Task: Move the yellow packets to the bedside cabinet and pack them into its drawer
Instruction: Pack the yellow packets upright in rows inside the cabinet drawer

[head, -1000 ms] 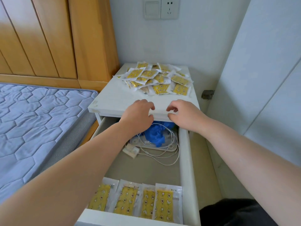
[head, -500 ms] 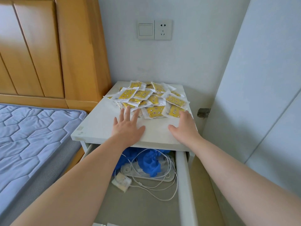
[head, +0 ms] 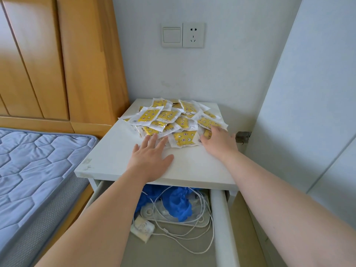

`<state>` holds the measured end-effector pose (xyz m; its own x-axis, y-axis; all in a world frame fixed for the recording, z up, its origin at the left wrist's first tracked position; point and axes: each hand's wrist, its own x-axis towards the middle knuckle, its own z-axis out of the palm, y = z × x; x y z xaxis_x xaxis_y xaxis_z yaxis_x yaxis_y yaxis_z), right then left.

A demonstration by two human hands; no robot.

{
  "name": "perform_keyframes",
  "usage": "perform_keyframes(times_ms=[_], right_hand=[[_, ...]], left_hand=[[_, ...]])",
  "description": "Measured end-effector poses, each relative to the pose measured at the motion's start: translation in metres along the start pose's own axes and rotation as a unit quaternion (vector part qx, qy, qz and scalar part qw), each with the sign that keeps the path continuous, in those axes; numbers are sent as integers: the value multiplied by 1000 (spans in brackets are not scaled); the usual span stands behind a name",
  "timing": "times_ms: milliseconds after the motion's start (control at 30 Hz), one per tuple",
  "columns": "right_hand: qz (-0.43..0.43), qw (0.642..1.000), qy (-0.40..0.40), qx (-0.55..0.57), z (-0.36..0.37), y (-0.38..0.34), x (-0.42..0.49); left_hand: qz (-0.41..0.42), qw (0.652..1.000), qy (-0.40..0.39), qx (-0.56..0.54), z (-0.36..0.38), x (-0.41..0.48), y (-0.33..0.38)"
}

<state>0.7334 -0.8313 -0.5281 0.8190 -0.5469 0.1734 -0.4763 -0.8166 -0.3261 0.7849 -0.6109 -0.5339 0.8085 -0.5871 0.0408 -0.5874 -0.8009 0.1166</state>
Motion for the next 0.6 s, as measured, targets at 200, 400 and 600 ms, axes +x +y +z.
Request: perform_keyframes(times_ms=[200,400,600], right_hand=[[-67,994,78,-36,-1,2,-27],[-77,995,57,0,-1,2,-41],[-44,996,72,-2,-7,-2,-49]], left_hand=[[3,1000,8,-20,-2,-2,1],[6,999,16,-29,-2,-3,1],[25,999,34,-33,-1,-4,3]])
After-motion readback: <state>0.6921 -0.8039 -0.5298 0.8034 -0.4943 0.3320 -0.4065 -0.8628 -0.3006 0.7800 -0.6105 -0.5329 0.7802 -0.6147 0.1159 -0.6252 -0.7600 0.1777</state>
